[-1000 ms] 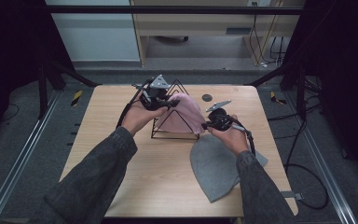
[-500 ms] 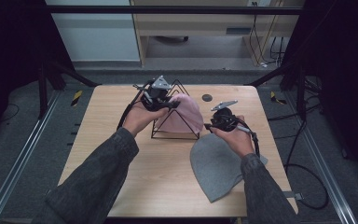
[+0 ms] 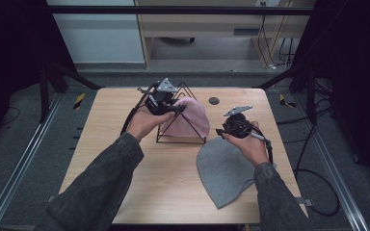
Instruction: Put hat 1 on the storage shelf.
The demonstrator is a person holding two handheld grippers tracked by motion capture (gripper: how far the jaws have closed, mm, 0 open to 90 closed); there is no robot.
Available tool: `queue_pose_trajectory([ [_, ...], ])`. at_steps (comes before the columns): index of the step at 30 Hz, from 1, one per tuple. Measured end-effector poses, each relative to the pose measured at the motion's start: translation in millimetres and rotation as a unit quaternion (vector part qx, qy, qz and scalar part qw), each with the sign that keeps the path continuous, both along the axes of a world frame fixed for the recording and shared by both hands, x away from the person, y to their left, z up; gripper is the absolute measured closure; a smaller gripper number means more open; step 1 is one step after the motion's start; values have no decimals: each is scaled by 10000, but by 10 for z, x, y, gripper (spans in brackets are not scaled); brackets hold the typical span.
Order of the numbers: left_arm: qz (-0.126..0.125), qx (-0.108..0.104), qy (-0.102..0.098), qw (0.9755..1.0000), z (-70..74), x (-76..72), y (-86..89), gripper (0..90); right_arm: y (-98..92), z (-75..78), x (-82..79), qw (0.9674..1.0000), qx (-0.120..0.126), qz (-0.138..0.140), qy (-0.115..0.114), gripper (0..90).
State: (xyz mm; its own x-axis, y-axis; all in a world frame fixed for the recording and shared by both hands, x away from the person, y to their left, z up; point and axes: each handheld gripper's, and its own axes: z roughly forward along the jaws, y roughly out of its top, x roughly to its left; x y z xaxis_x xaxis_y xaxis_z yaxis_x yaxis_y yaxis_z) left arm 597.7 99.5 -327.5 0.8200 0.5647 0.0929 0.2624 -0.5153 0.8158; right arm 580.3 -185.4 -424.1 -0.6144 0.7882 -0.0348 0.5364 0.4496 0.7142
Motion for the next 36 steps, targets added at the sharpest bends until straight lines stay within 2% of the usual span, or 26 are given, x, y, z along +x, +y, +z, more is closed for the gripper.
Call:
queue_pose_trajectory([
  [2, -46, -81, -92, 9999, 28, -37, 23, 602, -9, 14, -20, 10000, 9, 2, 0, 566],
  [5, -41, -253, -234, 9994, 96, -114, 91, 470, -21, 41, -59, 10000, -31, 1, -2, 487],
  [6, -32, -293, -282, 9992, 119, -146, 120, 452, -33, 51, -71, 10000, -57, -6, -45, 462],
  [10, 132, -369, -377, 9985, 167, -307, 288, 312, -133, 81, -100, 9999, 7, -121, -21, 391],
  [12, 240, -395, -417, 9981, 144, -415, 428, 265, -200, 68, -99, 9997, -5, -226, 18, 348],
  [14, 415, -353, -375, 9978, 88, -528, 588, 206, -294, 36, -84, 9993, -11, -365, 105, 319],
  [17, 592, -274, -264, 9975, -66, -702, 844, 143, -390, -38, -54, 9986, 6, -463, 261, 311],
  [20, 772, -193, -128, 9967, -284, -848, 1076, 110, -440, -156, -1, 9978, -67, -518, 409, 356],
  [22, 853, -19, -91, 9963, -451, -951, 1199, 108, -460, -231, 49, 9973, -73, -531, 498, 391],
  [24, 870, 63, -16, 9962, -611, -1054, 1308, 105, -476, -297, 109, 9969, -111, -547, 560, 410],
  [28, 958, 35, 32, 9954, -906, -1249, 1506, 106, -521, -416, 208, 9952, -159, -671, 692, 401],
  [30, 1036, 95, 98, 9945, -1032, -1313, 1592, 109, -527, -464, 218, 9948, -163, -658, 764, 405],
  [32, 1073, 240, 197, 9937, -1108, -1342, 1645, 108, -524, -504, 218, 9943, -238, -632, 821, 408],
  [36, 1158, 199, 267, 9927, -1157, -1390, 1726, 115, -492, -539, 203, 9938, -211, -616, 902, 431],
])
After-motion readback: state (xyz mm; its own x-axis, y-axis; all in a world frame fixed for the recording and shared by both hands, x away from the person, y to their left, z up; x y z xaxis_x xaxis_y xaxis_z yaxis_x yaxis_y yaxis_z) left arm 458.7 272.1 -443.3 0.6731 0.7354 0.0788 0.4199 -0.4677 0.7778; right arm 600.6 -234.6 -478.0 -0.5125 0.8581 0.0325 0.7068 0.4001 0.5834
